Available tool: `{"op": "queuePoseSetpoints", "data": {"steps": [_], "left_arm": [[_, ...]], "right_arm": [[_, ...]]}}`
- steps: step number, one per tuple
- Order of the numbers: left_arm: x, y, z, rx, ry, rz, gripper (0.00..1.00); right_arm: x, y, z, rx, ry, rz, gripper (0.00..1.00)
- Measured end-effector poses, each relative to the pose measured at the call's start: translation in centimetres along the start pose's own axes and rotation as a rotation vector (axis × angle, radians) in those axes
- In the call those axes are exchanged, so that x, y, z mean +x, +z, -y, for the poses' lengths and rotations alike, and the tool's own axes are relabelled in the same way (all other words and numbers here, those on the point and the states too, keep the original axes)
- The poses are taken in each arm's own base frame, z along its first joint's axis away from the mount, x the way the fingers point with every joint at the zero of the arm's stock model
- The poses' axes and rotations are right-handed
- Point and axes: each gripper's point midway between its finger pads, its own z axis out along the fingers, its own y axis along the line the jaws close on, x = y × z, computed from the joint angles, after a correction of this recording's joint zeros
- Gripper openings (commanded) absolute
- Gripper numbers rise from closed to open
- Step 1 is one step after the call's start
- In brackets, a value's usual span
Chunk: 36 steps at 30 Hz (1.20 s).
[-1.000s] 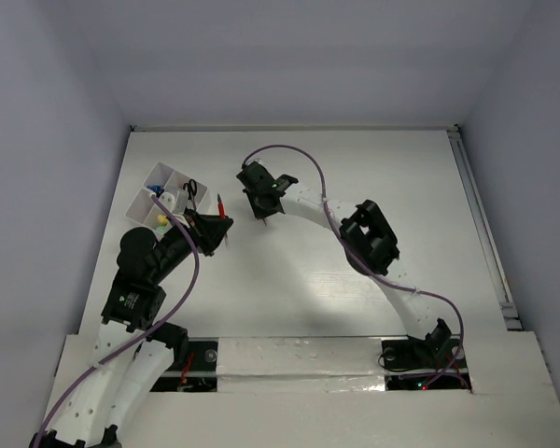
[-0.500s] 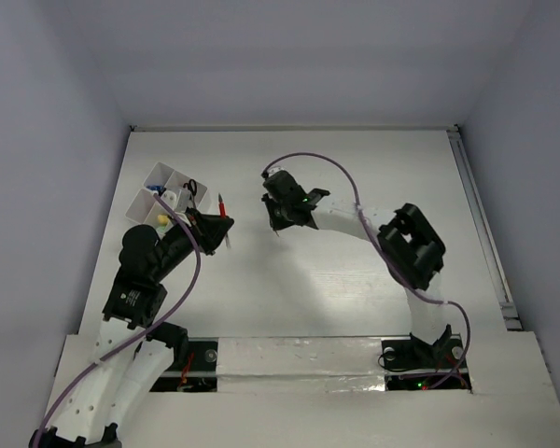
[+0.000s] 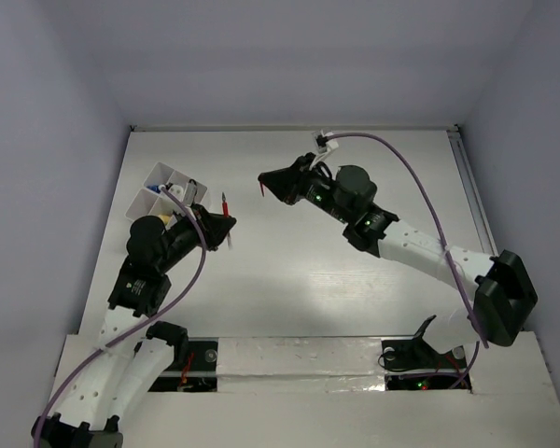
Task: Sort the stationery into containers
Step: Close the pen cap on the pen.
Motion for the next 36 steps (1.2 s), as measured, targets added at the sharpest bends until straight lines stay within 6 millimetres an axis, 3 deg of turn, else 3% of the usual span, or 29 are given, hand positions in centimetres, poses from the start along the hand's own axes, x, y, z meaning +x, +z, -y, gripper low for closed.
{"op": "queuePoseSetpoints", "data": {"steps": [5,11,19,26,36], "left_arm": [[0.3,0.2,0.1,0.013,-0.008,-0.015,0.0],[0.4,0.1,0.9,0.057,-0.009,-0.024,0.0],[0.2,0.1,1.4,0.085,-0.003,-0.023,0.0],[0.0,0.1,1.4,0.091,-0.002,-0.014,0.0],[-0.1,0.0,1.9,0.115,-0.001,-0.015,0.0]], "right_arm": [[-3.7,-0.4,-4.4,-0.19,0.065,0.123,0.0],[-3.2,1.4,-7.1,-0.359,0.158,0.106,0.0],[-0.7,3.1,-8.4,-0.476,0.243,0.014,0.0],[-0.9,3.0,-9.6,-0.524,0.253,0.006,0.0],[-0.1,3.6,-9.5,-0.532,0.267,-0.007,0.0]]}}
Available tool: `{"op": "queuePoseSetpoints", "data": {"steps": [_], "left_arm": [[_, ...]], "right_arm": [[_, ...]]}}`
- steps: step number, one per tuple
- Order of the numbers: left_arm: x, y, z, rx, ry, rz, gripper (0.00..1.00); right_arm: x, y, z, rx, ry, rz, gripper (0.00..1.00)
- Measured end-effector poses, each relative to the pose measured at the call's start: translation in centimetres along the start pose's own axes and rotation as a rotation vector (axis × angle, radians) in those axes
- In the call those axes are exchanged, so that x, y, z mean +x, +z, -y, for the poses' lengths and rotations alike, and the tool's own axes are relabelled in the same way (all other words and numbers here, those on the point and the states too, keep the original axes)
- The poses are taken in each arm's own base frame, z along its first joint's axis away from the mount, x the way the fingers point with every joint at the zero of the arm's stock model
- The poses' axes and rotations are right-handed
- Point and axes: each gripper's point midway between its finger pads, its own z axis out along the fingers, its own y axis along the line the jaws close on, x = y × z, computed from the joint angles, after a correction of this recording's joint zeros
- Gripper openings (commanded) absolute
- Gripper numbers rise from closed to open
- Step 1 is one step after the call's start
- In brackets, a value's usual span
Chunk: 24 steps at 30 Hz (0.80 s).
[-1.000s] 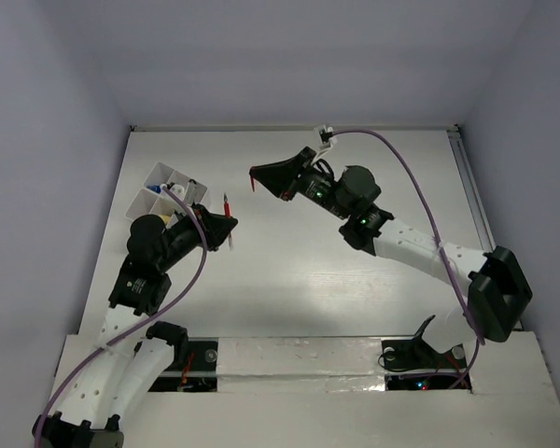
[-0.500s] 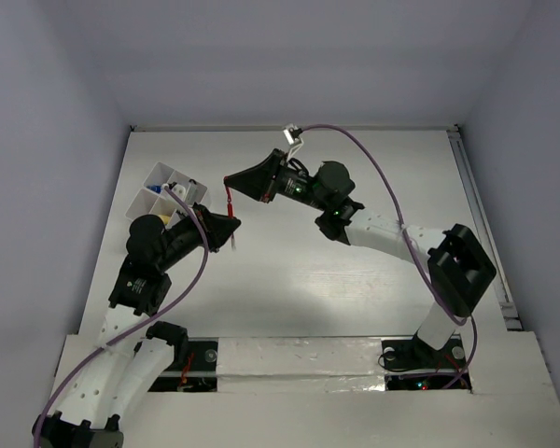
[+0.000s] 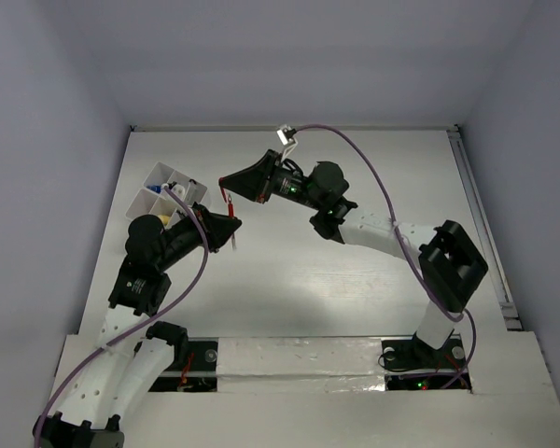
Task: Sort the stationery into containers
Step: Close the pen cap on the pen.
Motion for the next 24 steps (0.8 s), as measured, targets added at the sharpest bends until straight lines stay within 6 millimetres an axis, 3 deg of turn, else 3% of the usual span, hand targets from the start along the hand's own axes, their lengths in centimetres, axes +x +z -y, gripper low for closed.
{"op": "queuePoseSetpoints", "data": {"steps": [24], "left_arm": [[-0.43,-0.26,0.1,0.002,0.004,0.018,0.0]], "right_arm": [[0.15,0.14,0.26,-0.005,-0.001,0.004,0.0]]}}
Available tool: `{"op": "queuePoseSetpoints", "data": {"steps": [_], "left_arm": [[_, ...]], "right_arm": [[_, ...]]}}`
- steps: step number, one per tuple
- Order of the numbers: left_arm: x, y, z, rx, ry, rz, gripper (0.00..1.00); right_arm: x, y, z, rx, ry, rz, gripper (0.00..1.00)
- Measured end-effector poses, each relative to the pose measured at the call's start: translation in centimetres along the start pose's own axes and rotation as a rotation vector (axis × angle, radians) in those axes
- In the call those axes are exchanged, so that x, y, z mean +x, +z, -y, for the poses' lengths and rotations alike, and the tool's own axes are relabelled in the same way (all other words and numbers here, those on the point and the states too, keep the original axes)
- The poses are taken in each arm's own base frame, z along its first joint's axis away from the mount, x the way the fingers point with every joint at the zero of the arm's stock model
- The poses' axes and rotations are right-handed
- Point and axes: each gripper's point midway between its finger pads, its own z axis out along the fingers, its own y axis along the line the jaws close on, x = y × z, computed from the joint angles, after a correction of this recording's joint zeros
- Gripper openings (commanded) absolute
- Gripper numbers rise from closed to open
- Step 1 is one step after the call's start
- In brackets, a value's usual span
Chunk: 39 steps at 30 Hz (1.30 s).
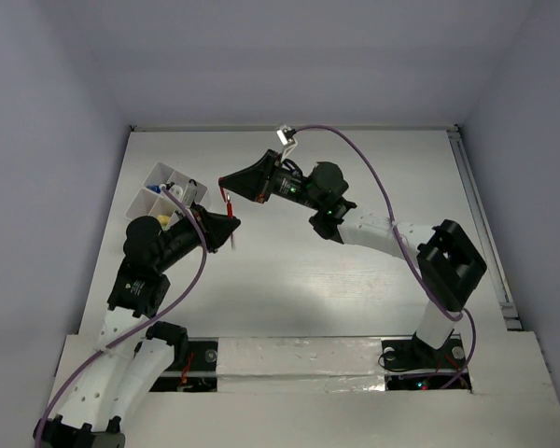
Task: Sort the stationery into containers
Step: Close the pen cap on the pen.
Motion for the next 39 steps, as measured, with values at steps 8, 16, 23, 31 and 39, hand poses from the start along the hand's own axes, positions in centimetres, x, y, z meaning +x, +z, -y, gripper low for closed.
{"op": "queuePoseSetpoints", "data": {"steps": [8,16,23,31,39], "left_arm": [[0.1,0.0,0.1,0.007,-0.002,-0.004,0.0],[0.1,0.0,0.2,0.01,-0.003,-0.006,0.0],[0.1,0.0,0.2,0.012,-0.004,-0.006,0.0],[0.1,0.0,0.3,0.014,-0.002,-0.005,0.0],[0.1,0.0,0.2,0.013,-0.004,-0.007,0.0]], "right_arm": [[0.0,0.0,0.0,0.0,-0.002,0.001,0.0],[-0.1,0.0,0.1,0.005,-0.011,0.006,0.0],[-0.2,0.0,0.2,0.008,-0.011,0.01,0.0],[-0.4,0.0,0.2,0.007,-0.014,0.017,0.0],[-1.7,-0.1,-1.0,-0.014,-0.037,0.047,0.0]]}}
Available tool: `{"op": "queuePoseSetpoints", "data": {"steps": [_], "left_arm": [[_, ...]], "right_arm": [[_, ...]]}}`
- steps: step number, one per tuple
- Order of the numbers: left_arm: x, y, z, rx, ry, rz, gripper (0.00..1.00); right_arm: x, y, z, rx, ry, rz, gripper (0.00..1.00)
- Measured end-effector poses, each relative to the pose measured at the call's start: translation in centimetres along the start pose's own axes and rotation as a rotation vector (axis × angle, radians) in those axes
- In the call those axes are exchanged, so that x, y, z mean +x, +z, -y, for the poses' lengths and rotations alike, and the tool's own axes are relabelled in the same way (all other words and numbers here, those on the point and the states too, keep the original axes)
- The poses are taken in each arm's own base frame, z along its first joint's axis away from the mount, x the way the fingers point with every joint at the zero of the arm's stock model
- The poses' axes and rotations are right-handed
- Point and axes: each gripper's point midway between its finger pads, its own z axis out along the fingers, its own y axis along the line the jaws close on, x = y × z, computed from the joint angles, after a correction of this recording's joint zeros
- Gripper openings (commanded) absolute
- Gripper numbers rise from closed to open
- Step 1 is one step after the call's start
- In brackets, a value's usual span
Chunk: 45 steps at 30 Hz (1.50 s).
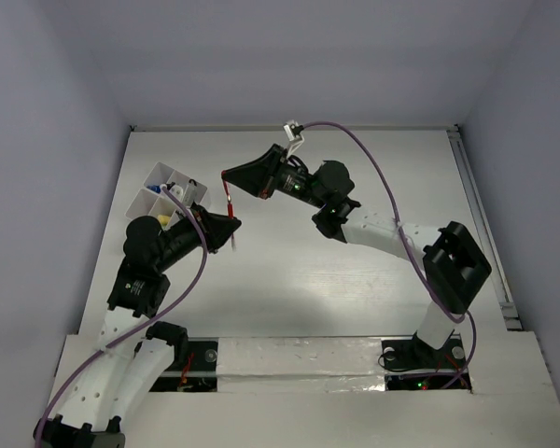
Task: Sort the stationery into containers
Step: Close the pen cap on the pen.
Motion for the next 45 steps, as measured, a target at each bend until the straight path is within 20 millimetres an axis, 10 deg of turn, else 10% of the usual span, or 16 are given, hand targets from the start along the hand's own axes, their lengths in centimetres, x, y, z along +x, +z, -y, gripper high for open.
{"op": "queuePoseSetpoints", "data": {"steps": [45], "left_arm": [[-0.6,-0.1,-0.1,0.0,-0.009,0.022,0.0]], "right_arm": [[1.3,0.0,1.1,0.0,0.025,-0.023,0.0]]}}
